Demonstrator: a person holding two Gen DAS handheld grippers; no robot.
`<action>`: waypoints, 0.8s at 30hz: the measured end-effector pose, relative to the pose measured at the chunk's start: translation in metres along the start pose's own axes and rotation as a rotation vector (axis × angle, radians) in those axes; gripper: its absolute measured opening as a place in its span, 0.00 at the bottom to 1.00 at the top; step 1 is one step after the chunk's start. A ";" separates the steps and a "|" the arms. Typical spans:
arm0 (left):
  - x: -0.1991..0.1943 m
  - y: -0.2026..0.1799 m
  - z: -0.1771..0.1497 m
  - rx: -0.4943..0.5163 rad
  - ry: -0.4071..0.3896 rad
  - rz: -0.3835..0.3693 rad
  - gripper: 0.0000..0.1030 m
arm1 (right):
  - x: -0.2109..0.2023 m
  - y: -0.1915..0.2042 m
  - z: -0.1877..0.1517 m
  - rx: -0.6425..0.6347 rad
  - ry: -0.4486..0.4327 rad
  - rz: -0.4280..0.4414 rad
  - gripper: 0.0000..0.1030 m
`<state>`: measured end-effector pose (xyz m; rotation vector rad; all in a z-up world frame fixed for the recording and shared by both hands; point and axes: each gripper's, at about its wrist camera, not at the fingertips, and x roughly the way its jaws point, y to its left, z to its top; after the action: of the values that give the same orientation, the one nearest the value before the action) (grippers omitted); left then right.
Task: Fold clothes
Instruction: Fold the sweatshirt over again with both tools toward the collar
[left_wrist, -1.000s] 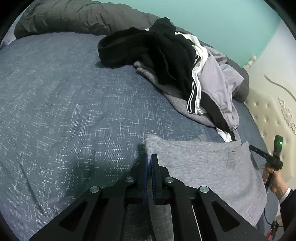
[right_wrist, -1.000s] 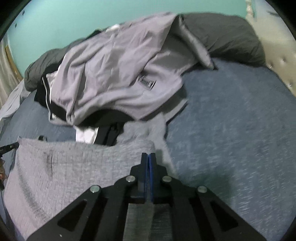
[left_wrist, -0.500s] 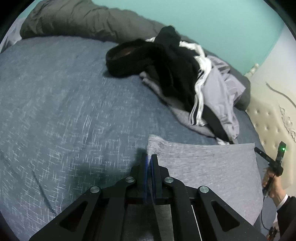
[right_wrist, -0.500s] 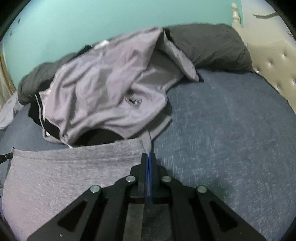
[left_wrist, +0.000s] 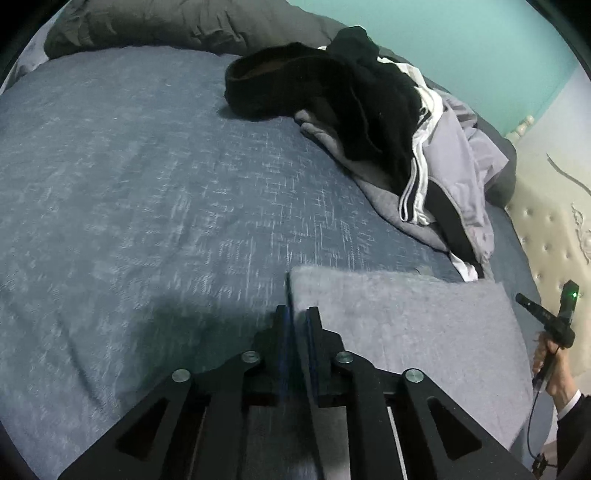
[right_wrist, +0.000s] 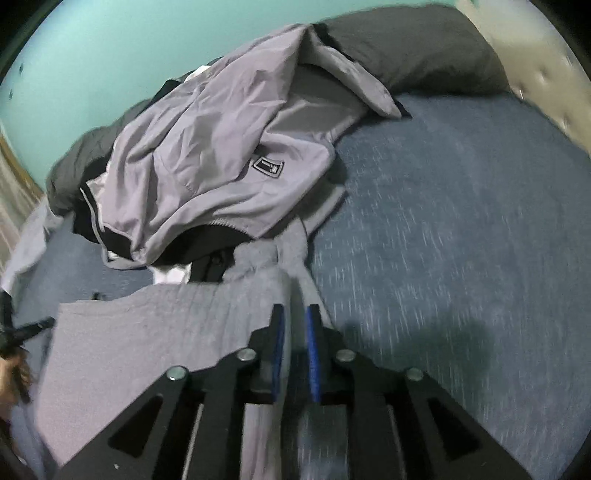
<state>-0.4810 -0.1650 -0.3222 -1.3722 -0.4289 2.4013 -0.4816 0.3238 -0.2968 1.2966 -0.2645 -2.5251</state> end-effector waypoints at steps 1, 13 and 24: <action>-0.006 0.001 -0.005 0.000 0.006 -0.009 0.12 | -0.008 -0.002 -0.007 0.012 0.008 0.024 0.16; -0.080 -0.017 -0.098 0.028 0.114 -0.116 0.19 | -0.090 -0.015 -0.123 0.113 0.135 0.182 0.31; -0.103 -0.032 -0.169 0.014 0.175 -0.156 0.20 | -0.107 0.000 -0.177 0.051 0.181 0.145 0.31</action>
<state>-0.2806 -0.1653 -0.3127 -1.4707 -0.4540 2.1367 -0.2781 0.3544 -0.3171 1.4585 -0.3704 -2.2779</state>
